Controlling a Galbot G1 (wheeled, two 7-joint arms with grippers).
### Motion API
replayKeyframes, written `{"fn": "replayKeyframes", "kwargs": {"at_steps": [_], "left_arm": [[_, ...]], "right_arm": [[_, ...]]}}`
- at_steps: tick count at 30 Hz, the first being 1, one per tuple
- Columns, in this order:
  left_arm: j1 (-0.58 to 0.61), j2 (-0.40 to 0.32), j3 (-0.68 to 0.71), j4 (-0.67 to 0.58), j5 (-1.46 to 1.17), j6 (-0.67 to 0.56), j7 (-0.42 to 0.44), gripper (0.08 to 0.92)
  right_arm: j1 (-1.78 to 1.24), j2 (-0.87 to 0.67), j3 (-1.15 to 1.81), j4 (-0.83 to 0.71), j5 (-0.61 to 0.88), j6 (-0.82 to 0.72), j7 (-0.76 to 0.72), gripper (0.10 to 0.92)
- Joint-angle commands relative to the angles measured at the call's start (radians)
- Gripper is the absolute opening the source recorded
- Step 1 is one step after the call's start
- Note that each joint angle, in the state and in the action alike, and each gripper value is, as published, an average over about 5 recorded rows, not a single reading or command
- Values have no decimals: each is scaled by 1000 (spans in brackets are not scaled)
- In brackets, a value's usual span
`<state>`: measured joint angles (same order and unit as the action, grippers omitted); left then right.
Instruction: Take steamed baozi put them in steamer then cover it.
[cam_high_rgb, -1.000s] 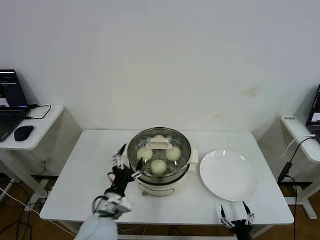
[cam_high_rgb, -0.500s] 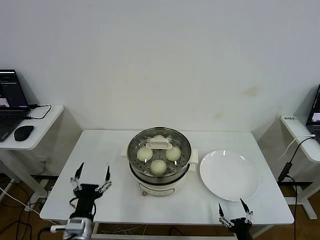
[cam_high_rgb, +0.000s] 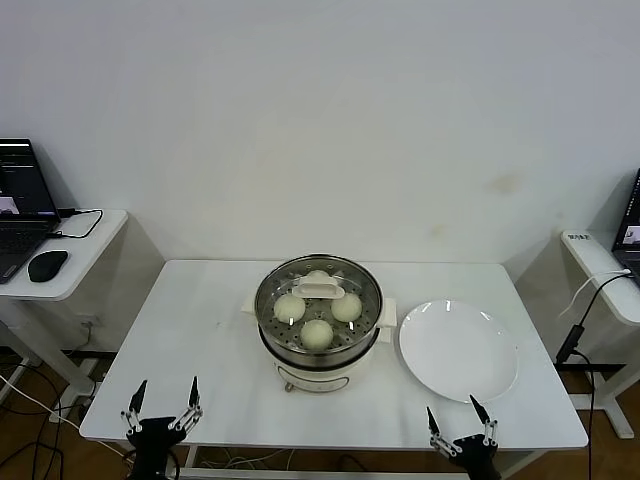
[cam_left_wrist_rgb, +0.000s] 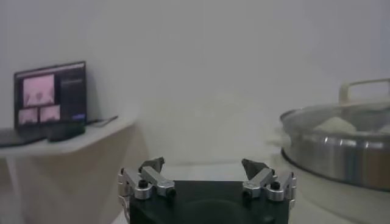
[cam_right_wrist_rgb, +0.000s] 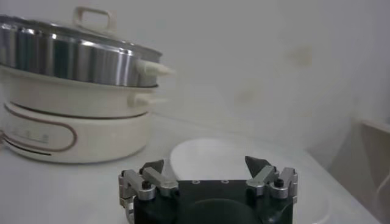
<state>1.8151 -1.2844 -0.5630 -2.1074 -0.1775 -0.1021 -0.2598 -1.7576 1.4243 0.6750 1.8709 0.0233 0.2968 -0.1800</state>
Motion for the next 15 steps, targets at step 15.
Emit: {"fn": "replayKeyframes", "kwargs": {"at_steps": [15], "left_arm": [[40, -28, -50, 55, -18, -28, 117, 823]], "right_arm": [[-21, -4, -18, 83, 78, -106, 2, 823]]}}
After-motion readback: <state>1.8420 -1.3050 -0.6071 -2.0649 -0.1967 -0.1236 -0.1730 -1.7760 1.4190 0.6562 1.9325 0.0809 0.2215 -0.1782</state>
